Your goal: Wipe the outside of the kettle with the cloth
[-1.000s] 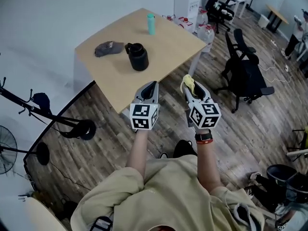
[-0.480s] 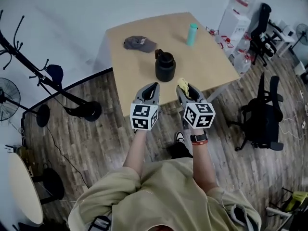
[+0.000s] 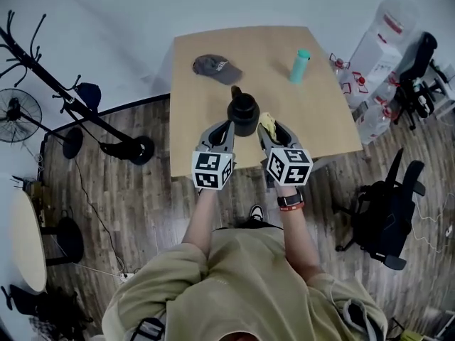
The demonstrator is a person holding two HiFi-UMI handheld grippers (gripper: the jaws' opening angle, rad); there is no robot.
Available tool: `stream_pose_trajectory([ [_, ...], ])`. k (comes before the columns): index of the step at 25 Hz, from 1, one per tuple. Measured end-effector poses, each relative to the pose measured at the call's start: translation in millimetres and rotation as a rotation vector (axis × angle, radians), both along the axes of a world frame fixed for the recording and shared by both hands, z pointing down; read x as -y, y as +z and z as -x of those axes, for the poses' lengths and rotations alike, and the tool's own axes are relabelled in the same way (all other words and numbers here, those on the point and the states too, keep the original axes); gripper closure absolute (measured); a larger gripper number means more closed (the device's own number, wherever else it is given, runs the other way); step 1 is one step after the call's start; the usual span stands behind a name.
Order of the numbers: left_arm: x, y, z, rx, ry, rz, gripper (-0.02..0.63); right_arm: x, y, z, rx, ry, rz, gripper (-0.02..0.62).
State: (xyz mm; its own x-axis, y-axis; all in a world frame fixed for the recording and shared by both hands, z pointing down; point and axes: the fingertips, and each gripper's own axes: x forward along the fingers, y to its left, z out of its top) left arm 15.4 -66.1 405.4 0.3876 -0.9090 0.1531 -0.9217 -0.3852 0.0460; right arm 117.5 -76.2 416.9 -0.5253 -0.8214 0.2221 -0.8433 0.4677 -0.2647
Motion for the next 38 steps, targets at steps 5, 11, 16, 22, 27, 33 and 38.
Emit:
stream_pose_trajectory([
  [5,24.9,11.7,-5.1,0.004,-0.07,0.023,0.581,32.9,10.3,-2.1,-0.019,-0.062,0.009,0.419],
  [11,51.6,35.3,25.9,0.033,-0.086,0.034,0.581,62.3,45.0,32.6,-0.041,-0.084,0.075,0.41],
  [16,78.3,53.3,52.7,0.029,-0.039,0.053,0.581,81.0,68.1,66.6,-0.05,-0.069,0.113,0.403],
  [22,103.0,62.4,83.5,0.041,0.031,0.051,0.581,97.7,90.6,118.7,-0.092,-0.065,0.145,0.402],
  [27,111.4,74.3,117.5,0.04,0.046,0.074,0.581,107.1,114.2,155.4,-0.148,-0.034,0.164,0.402],
  [33,123.5,83.3,161.6,0.033,0.058,0.094,0.581,134.4,135.1,184.8,-0.254,0.059,0.169,0.405],
  [38,133.0,88.3,184.5,0.031,0.072,0.103,0.581,159.0,152.5,198.1,-0.327,0.143,0.214,0.408],
])
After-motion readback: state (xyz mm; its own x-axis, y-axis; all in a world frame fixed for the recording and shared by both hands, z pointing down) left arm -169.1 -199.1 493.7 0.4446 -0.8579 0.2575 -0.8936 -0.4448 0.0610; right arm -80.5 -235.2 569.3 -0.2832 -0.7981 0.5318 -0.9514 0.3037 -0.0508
